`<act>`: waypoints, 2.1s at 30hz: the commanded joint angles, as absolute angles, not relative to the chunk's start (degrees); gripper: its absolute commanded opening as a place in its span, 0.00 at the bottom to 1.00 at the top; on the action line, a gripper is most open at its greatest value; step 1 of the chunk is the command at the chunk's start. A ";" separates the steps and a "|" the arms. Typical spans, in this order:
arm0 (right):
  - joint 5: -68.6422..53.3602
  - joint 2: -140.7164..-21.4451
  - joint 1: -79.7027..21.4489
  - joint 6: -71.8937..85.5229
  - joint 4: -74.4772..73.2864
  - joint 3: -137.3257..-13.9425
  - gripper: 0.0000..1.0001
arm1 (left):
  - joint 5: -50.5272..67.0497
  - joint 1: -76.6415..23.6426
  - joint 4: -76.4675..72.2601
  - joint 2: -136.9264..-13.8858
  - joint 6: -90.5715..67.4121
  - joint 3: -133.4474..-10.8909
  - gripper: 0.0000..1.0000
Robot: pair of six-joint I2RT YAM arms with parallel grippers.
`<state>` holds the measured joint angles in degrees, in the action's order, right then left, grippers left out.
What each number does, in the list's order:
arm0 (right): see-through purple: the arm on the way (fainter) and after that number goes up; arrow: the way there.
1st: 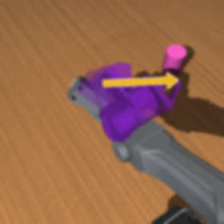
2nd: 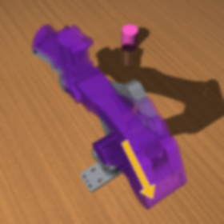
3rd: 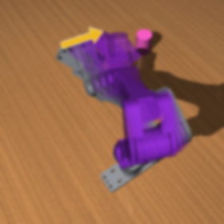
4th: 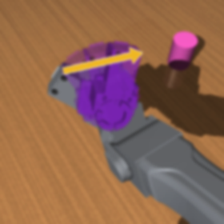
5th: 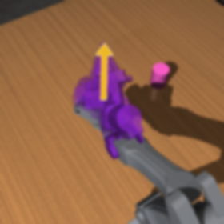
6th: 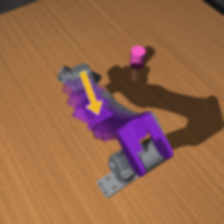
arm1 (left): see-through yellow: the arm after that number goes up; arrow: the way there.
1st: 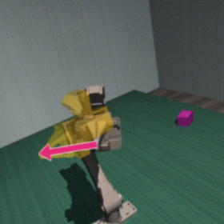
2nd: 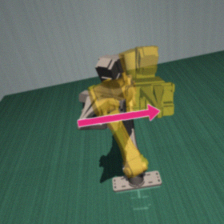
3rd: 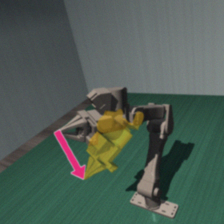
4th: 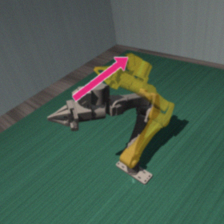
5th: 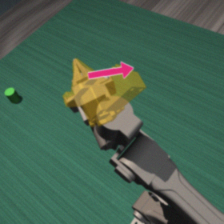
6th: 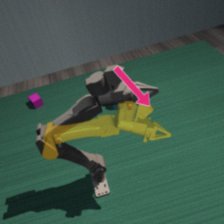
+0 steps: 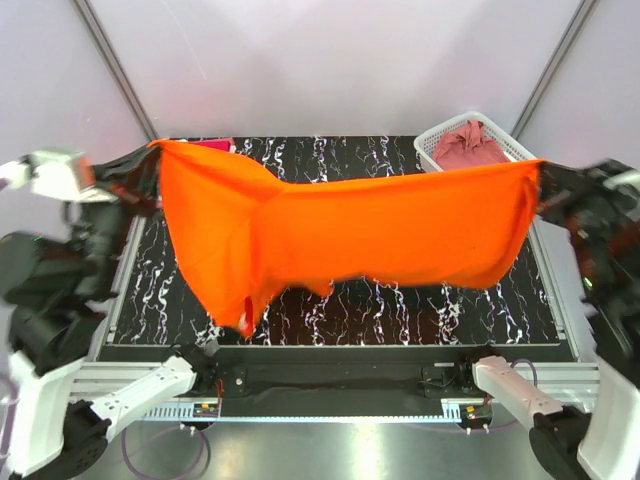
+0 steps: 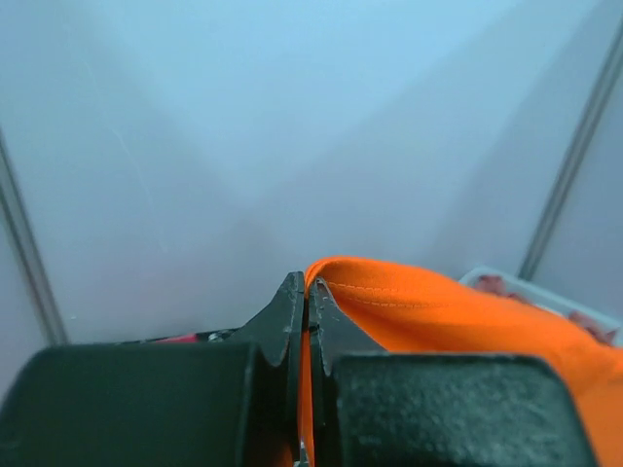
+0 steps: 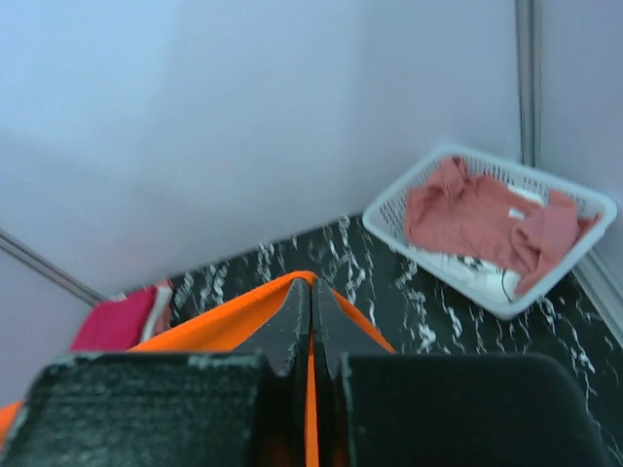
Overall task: Fold and stack the t-shirts
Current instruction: Flatten the tshirt out
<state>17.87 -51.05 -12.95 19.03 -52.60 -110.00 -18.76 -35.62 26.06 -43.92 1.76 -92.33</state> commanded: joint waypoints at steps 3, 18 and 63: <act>18.28 -60.63 -12.75 17.49 -50.19 -104.42 0.00 | -25.49 -34.20 15.05 -51.93 11.33 -83.94 0.00; 18.19 -77.96 -12.74 10.90 -46.93 -119.18 0.00 | -21.35 -18.46 15.38 -76.47 7.81 -108.72 0.00; 23.19 -62.56 -12.66 17.31 -34.13 -68.40 0.00 | 4.39 -16.36 11.07 -64.20 19.76 -66.46 0.00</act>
<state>17.45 -61.56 -12.95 15.27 -44.03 -75.68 1.06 -18.09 14.94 -58.70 14.66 -69.32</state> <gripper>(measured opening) 0.010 0.016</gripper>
